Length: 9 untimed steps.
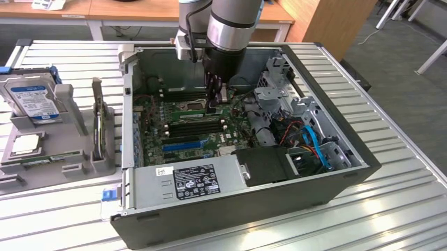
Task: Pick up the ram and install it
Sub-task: 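Insert the ram into the slot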
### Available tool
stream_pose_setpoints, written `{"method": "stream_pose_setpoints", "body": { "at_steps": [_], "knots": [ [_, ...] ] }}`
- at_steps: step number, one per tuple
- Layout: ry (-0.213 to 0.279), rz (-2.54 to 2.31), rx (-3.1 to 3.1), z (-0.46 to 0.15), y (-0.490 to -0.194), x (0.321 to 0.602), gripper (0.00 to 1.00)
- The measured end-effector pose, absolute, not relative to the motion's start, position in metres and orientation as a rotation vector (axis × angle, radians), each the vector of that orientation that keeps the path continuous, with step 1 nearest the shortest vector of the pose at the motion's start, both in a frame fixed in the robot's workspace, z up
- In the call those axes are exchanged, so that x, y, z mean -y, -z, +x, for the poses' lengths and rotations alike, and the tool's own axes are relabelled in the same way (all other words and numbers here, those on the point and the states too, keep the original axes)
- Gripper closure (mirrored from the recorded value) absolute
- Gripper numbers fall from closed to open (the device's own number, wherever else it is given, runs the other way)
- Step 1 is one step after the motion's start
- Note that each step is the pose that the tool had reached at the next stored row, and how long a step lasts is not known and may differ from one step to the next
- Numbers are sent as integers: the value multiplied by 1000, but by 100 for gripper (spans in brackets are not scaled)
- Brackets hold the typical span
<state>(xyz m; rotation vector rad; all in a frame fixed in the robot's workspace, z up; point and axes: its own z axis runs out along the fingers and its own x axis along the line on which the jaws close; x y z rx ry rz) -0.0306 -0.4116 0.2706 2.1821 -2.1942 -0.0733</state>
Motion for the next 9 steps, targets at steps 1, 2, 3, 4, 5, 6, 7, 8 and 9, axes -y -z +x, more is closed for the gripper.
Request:
{"method": "stream_pose_setpoints", "body": {
  "at_steps": [1, 2, 3, 4, 5, 6, 7, 8, 9],
  "knots": [
    [73, 2182, 2194, -31, -271, 412, 88],
    [73, 2182, 2194, -31, -271, 412, 88],
    [73, 2182, 2194, -31, -271, 412, 88],
    [73, 2182, 2194, -31, -271, 412, 88],
    [73, 2182, 2194, -31, -270, 412, 88],
    [73, 2182, 2194, -31, -270, 412, 88],
    [73, 2182, 2194, -31, -270, 412, 88],
    [73, 2182, 2194, -31, -269, 412, 88],
    [73, 2182, 2194, -31, -269, 412, 88]
  ]
}}
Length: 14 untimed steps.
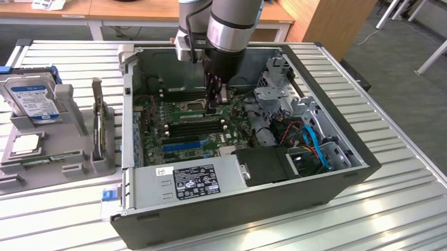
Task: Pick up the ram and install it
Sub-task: 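Insert the ram into the slot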
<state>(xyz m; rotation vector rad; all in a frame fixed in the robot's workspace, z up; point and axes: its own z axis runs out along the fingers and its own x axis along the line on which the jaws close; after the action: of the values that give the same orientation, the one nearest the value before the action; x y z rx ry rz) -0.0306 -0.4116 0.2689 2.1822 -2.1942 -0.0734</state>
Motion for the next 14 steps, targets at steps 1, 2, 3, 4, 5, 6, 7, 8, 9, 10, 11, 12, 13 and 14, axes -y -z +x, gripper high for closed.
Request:
{"method": "stream_pose_setpoints", "body": {
  "at_steps": [1, 2, 3, 4, 5, 6, 7, 8, 9, 10, 11, 12, 13, 14],
  "knots": [
    [73, 2182, 2194, -31, -268, 412, 88],
    [73, 2182, 2194, -31, -268, 412, 88],
    [73, 2182, 2194, -31, -267, 412, 88],
    [73, 2182, 2194, -31, -267, 412, 88],
    [73, 2182, 2194, -31, -266, 412, 88],
    [73, 2182, 2194, -31, -266, 412, 88],
    [73, 2182, 2194, -31, -265, 412, 88],
    [73, 2182, 2194, -31, -265, 412, 88],
    [73, 2182, 2194, -31, -265, 412, 88],
    [73, 2182, 2194, -31, -264, 412, 88],
    [73, 2182, 2194, -31, -264, 412, 88],
    [73, 2182, 2194, -31, -264, 412, 88],
    [73, 2182, 2194, -31, -264, 412, 88],
    [73, 2182, 2194, -31, -264, 412, 88]
  ]
}}
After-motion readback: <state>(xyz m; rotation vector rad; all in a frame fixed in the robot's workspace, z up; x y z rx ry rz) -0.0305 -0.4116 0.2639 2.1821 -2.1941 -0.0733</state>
